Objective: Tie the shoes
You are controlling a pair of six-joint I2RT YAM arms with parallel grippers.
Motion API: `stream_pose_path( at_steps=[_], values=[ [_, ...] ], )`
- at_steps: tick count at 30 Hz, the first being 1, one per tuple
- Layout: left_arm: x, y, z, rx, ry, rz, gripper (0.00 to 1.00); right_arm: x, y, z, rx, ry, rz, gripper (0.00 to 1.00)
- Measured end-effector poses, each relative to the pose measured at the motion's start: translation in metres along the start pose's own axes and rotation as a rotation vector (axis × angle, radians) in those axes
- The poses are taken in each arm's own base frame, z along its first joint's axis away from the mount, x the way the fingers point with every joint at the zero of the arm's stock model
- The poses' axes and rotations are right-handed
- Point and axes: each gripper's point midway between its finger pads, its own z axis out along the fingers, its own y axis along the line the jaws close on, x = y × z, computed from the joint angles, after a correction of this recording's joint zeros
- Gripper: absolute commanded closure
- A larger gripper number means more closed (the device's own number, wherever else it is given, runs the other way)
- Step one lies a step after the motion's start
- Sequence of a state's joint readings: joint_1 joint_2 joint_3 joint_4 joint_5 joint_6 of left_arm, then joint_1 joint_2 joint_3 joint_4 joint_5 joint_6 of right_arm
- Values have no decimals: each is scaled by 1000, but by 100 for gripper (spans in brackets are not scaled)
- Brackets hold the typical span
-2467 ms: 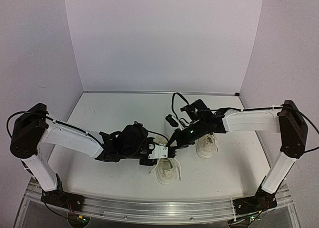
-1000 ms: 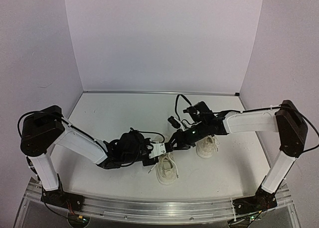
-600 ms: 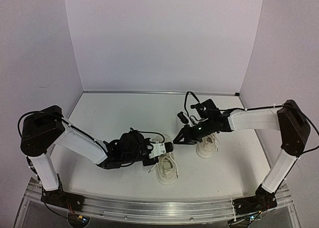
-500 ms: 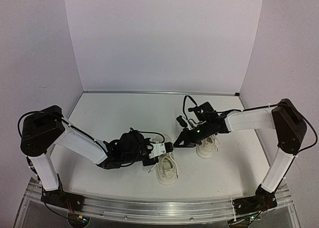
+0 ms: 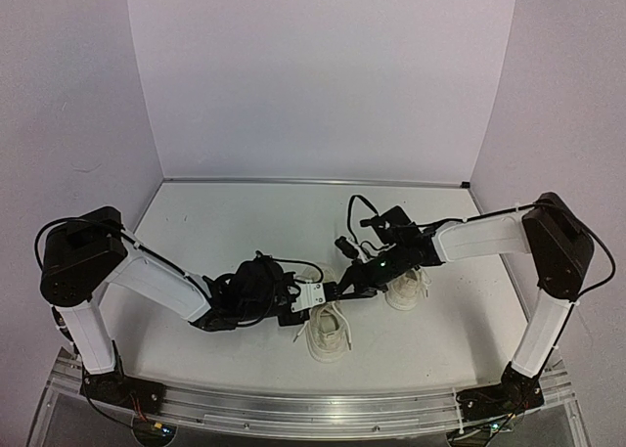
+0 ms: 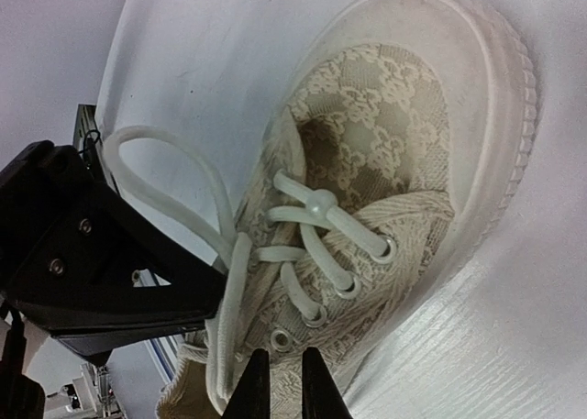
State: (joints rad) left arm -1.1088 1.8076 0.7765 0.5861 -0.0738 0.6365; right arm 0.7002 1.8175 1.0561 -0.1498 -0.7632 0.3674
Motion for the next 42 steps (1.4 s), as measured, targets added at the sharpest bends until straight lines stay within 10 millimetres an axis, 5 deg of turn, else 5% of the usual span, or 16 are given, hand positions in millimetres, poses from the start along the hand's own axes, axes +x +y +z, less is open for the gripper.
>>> stream_pose_path(
  at_steps=[42],
  values=[
    [-4,3,3,-18,-16,42,100,-5,20,3,-99,6,-8,79]
  ],
)
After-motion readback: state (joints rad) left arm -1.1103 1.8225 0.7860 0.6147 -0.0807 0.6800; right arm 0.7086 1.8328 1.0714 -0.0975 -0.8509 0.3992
